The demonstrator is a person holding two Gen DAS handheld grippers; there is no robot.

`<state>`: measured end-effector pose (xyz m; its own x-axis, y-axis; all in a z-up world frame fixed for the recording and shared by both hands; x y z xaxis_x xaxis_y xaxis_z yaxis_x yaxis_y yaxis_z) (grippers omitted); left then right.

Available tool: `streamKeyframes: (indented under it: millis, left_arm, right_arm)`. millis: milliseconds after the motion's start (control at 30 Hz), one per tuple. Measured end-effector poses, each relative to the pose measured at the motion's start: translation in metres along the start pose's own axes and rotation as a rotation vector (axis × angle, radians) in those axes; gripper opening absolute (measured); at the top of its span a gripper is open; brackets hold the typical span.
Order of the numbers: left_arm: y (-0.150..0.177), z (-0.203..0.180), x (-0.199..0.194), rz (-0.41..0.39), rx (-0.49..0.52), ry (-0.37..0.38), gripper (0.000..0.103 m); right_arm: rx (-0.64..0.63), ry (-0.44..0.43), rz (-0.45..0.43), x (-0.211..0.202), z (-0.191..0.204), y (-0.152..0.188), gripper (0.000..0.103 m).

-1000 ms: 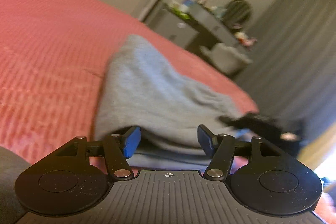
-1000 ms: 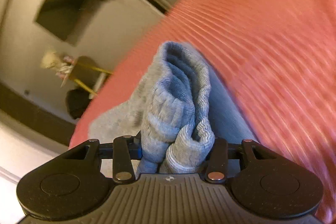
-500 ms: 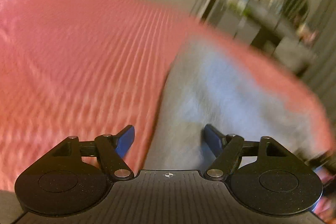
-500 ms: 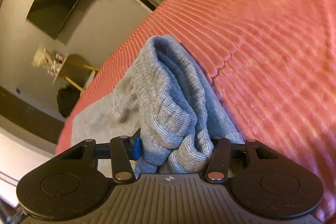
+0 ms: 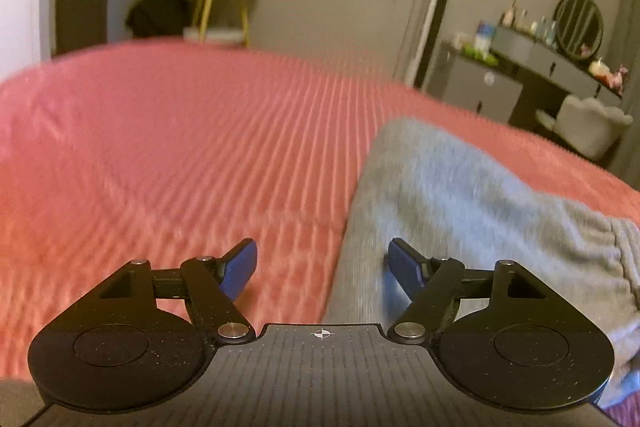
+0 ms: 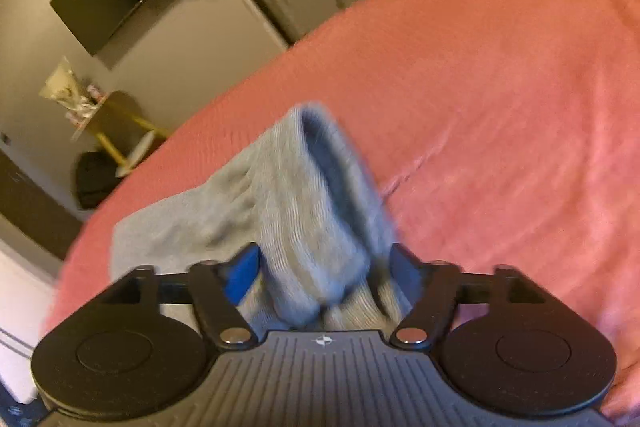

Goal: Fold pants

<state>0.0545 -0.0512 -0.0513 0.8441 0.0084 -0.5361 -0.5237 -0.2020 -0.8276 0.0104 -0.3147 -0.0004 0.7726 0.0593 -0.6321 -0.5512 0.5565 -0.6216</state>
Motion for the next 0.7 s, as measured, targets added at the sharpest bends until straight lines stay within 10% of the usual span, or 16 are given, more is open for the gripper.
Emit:
streamKeyframes:
  millis: [167, 333, 700]
  left_arm:
    - [-0.01, -0.01, -0.003, -0.154, 0.026, 0.088, 0.08]
    - [-0.036, -0.03, 0.026, -0.059, 0.015, 0.165, 0.083]
    - [-0.035, -0.042, 0.131, 0.129, 0.058, 0.109, 0.102]
  right_arm:
    - [-0.201, -0.014, -0.155, -0.021, 0.029, -0.011, 0.065]
    - [-0.448, -0.076, -0.084, 0.022, 0.086, -0.005, 0.036]
    - [-0.613, 0.034, -0.058, 0.122, 0.104, 0.009, 0.031]
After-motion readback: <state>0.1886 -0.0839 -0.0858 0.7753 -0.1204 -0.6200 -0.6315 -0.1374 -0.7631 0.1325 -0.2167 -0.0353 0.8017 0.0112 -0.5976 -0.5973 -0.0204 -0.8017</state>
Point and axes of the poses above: each gripper's, at about its wrist camera, not at the fingertips, and x roughly the way its jaws point, z to its left, y to its underside, the point moved 1 cm from there along x, roughly the way its jaws point, and after that the axes turned 1 degree about -y, right-handed, at the moved point
